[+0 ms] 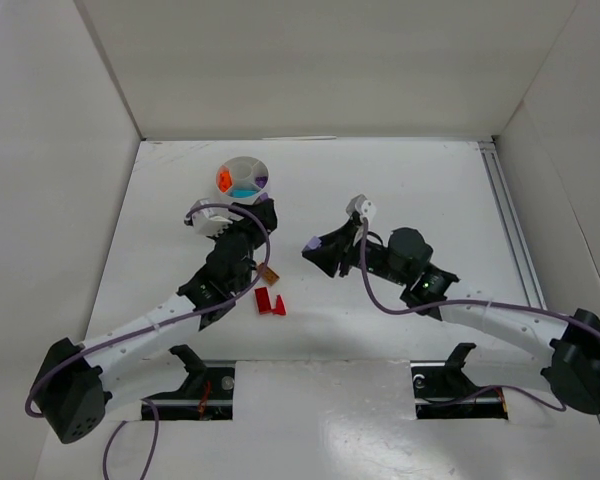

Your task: Sort the legos into containers by color

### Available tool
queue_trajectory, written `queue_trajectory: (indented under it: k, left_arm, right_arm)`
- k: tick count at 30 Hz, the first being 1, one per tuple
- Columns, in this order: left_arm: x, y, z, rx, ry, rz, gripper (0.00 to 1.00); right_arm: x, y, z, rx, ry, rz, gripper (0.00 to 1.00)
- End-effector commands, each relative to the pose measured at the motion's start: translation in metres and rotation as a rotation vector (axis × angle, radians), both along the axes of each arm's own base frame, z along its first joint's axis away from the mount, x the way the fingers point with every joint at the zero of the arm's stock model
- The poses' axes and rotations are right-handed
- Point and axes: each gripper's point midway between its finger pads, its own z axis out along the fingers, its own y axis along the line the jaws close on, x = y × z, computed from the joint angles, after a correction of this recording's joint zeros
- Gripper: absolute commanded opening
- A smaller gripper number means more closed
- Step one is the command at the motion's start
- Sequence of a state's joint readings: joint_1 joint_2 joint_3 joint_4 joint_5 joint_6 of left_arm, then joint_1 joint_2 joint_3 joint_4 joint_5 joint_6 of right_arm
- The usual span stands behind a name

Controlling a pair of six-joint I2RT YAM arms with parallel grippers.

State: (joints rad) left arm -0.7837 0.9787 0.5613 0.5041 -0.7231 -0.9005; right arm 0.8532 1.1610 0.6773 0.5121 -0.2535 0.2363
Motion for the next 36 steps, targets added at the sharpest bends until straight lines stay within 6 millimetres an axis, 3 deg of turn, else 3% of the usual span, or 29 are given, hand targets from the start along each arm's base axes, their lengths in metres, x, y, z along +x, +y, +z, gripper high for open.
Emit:
queue_trajectory:
  k: [1, 4, 5, 6, 7, 8, 9, 10, 11, 12, 13, 15, 16, 17, 18, 20, 25, 31, 36]
  left_arm:
    - [0.001, 0.005, 0.023, -0.023, -0.023, 0.009, 0.52]
    - [0.001, 0.02, 0.013, 0.04, 0.032, 0.04, 0.52]
    - [0.002, 0.026, 0.007, 0.064, 0.058, 0.055, 0.52]
    - [0.002, 0.031, 0.005, 0.08, 0.079, 0.057, 0.52]
    - [-0.001, 0.034, -0.013, 0.133, 0.154, 0.028, 0.52]
    - [0.004, 0.049, -0.019, 0.129, 0.193, 0.062, 0.52]
    - [0.002, 0.056, -0.027, 0.134, 0.23, 0.068, 0.52]
    - [-0.004, 0.065, -0.035, 0.15, 0.271, 0.067, 0.52]
    - [-0.008, 0.072, -0.043, 0.15, 0.293, 0.066, 0.52]
    - [-0.012, 0.075, -0.046, 0.161, 0.296, 0.064, 0.52]
    - [-0.018, 0.08, -0.038, 0.136, 0.267, 0.061, 0.52]
    - [-0.03, 0.086, -0.053, 0.149, 0.302, 0.051, 0.52]
    - [-0.032, 0.09, -0.052, 0.144, 0.301, 0.056, 0.52]
    - [-0.04, 0.092, -0.058, 0.15, 0.317, 0.044, 0.53]
    - [-0.043, 0.094, -0.063, 0.153, 0.333, 0.041, 0.53]
    - [-0.047, 0.093, -0.073, 0.149, 0.366, 0.029, 0.53]
    - [-0.048, 0.084, -0.099, 0.153, 0.45, -0.024, 0.53]
    - [-0.049, 0.086, -0.096, 0.139, 0.428, -0.019, 0.53]
    - [-0.05, 0.099, -0.088, 0.133, 0.401, 0.046, 0.53]
  right_arm:
    - [-0.005, -0.008, 0.002, -0.066, -0.059, 0.006, 0.15]
    - [0.007, -0.006, 0.013, -0.133, -0.139, -0.014, 0.15]
    - [0.014, -0.008, 0.005, -0.188, -0.128, -0.028, 0.15]
    - [0.028, -0.003, 0.012, -0.224, -0.177, -0.038, 0.16]
    - [0.035, 0.0, 0.012, -0.248, -0.194, -0.03, 0.16]
    - [0.041, 0.003, 0.01, -0.279, -0.204, -0.021, 0.16]
    - [0.058, 0.008, -0.003, -0.339, -0.244, -0.01, 0.18]
    - [0.072, 0.014, 0.015, -0.339, -0.283, -0.023, 0.18]
    - [0.079, 0.02, 0.014, -0.358, -0.304, 0.008, 0.18]
    - [0.096, 0.02, 0.011, -0.388, -0.319, 0.007, 0.18]
    - [0.121, 0.031, 0.008, -0.419, -0.332, 0.0, 0.18]
    - [0.141, 0.044, 0.001, -0.435, -0.347, 0.065, 0.18]
    - [0.159, 0.054, -0.032, -0.476, -0.29, 0.084, 0.18]
    - [0.177, 0.064, -0.006, -0.452, -0.353, 0.079, 0.18]
    - [0.184, 0.073, -0.005, -0.454, -0.378, 0.105, 0.18]
    - [0.212, 0.094, -0.012, -0.478, -0.413, 0.113, 0.18]
    - [0.268, 0.117, -0.03, -0.52, -0.416, 0.088, 0.2]
    - [0.298, 0.137, -0.044, -0.509, -0.453, 0.064, 0.24]
    - [0.314, 0.131, -0.052, -0.525, -0.455, 0.005, 0.25]
